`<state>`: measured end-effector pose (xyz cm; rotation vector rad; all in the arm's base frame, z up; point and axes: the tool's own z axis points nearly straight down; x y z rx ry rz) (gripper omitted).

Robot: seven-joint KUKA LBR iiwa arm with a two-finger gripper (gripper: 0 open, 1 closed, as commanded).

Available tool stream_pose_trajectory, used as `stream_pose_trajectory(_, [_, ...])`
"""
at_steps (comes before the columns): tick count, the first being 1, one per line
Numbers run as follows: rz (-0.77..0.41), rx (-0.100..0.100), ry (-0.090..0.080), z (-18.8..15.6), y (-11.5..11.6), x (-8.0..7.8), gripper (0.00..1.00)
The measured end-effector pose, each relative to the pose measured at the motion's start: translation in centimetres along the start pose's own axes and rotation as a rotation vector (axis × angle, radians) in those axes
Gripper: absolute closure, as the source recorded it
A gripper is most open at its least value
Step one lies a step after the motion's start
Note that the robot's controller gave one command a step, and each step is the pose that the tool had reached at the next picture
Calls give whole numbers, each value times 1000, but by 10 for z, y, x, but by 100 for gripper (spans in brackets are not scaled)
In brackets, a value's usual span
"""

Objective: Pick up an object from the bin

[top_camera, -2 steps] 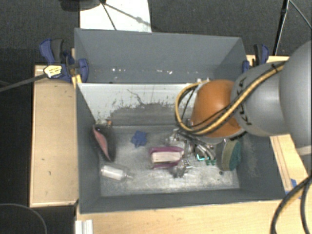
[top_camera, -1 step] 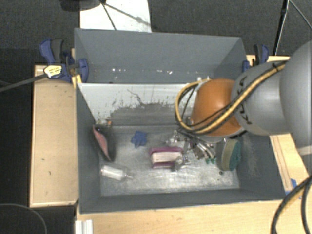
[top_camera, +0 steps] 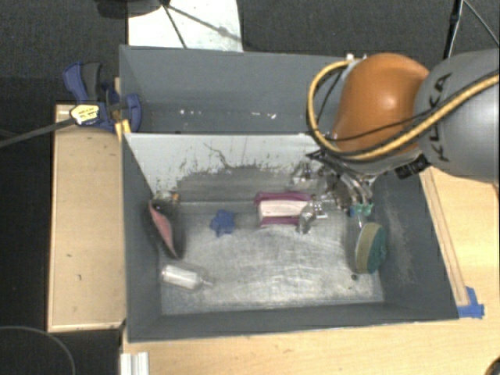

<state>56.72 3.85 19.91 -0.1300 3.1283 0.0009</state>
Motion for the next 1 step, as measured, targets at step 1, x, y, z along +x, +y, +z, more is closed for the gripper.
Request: stream_pose_trajectory(1, [-300,1,2,-100,-36,3,100])
